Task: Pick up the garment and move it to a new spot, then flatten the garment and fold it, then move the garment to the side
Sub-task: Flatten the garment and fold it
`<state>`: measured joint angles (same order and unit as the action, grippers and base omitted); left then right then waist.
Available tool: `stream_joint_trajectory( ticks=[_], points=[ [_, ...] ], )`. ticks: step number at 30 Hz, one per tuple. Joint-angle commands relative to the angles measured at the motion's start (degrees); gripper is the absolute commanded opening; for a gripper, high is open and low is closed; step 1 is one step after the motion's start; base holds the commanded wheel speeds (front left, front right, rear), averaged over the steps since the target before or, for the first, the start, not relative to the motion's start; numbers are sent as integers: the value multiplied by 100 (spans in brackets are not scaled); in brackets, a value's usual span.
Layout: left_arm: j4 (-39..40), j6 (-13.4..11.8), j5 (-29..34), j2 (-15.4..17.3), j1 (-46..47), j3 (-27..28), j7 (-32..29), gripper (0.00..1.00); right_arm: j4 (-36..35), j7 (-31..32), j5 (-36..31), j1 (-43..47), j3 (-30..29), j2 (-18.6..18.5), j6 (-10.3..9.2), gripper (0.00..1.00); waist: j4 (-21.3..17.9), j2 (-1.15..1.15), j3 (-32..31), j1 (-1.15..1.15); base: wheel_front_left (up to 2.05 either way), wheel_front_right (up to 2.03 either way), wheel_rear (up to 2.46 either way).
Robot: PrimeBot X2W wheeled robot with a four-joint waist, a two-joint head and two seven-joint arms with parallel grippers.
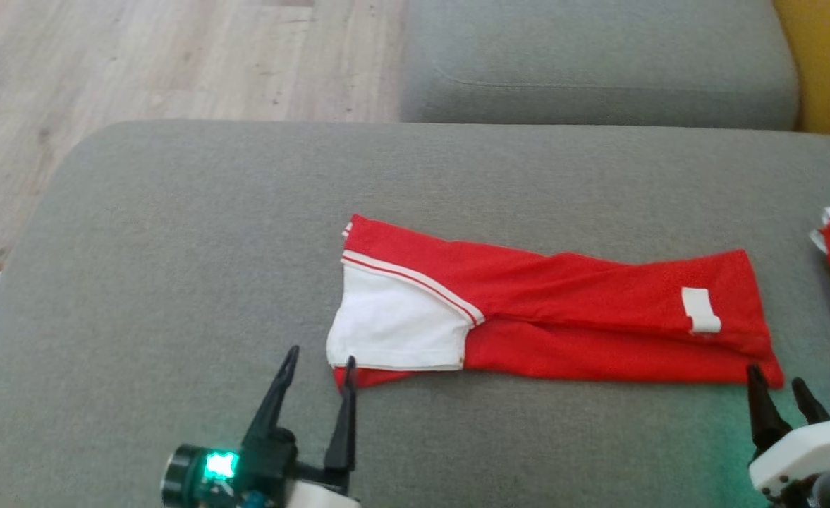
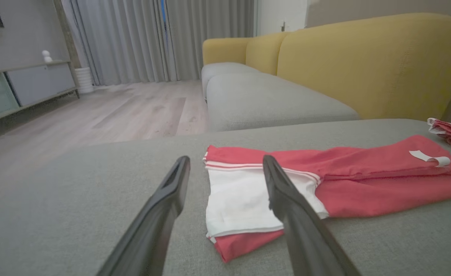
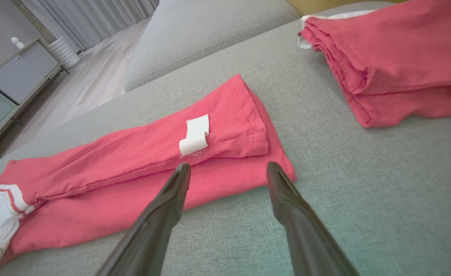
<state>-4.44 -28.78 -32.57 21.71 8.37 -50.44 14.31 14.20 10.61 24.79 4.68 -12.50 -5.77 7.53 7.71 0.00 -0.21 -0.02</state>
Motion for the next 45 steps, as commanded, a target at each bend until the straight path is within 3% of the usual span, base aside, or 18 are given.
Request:
stream_joint_trajectory(
  ticks=[1, 9, 14, 23, 24, 25, 26, 33, 41, 45],
  points=[
    [227, -77, 277, -52, 164, 286, 68, 100, -82, -8, 14, -325, 1, -73, -4, 100, 145, 0, -29, 2, 0, 0, 0],
    [249, 21, 883, -424, -214, 528, 68, 100, 938, 6, -753, -1208, -1026, -81, -4, 100, 550, 0, 181, 2, 0, 0, 0],
    [197, 242, 1137, -634, -234, 729, 68, 100, 1732, 145, -1548, -1916, -1696, -106, -4, 100, 675, 0, 465, 2, 0, 0, 0],
    [101, 497, 1373, -901, -246, 1008, 69, 100, 2338, 471, -1867, -2378, -2035, 21, -4, 98, 576, 0, 694, 2, 0, 0, 0],
    [87, 531, 1398, -928, -253, 1036, 69, 100, 2346, 484, -1851, -2383, -2021, 41, -4, 88, 549, 0, 702, 2, 0, 0, 0],
    [46, 598, 1448, -975, -269, 1088, 69, 100, 2350, 507, -1781, -2375, -1988, 79, -4, 24, 493, 0, 704, 2, 0, 0, 0],
    [29, 631, 1472, -1000, -276, 1116, 69, 100, 2345, 514, -1736, -2367, -1967, 94, -4, 0, 467, 0, 702, 2, 0, 0, 0],
    [-88, 840, 1623, -1119, -329, 1272, 69, 100, 2115, 287, -1472, -2229, -1770, 78, -4, 0, 272, 0, 614, 2, 0, 0, 0],
    [-142, 963, 1756, -1195, -417, 1453, 69, 100, 1620, 191, -1281, -2201, -1806, -446, -4, 0, 73, 0, 492, 2, 0, 0, 0],
    [-181, 1042, 1812, -1241, -451, 1501, 69, 100, 1273, 279, -1148, -2302, -1721, -459, -4, 0, 74, 0, 440, 2, 0, 0, 0]
  ],
)
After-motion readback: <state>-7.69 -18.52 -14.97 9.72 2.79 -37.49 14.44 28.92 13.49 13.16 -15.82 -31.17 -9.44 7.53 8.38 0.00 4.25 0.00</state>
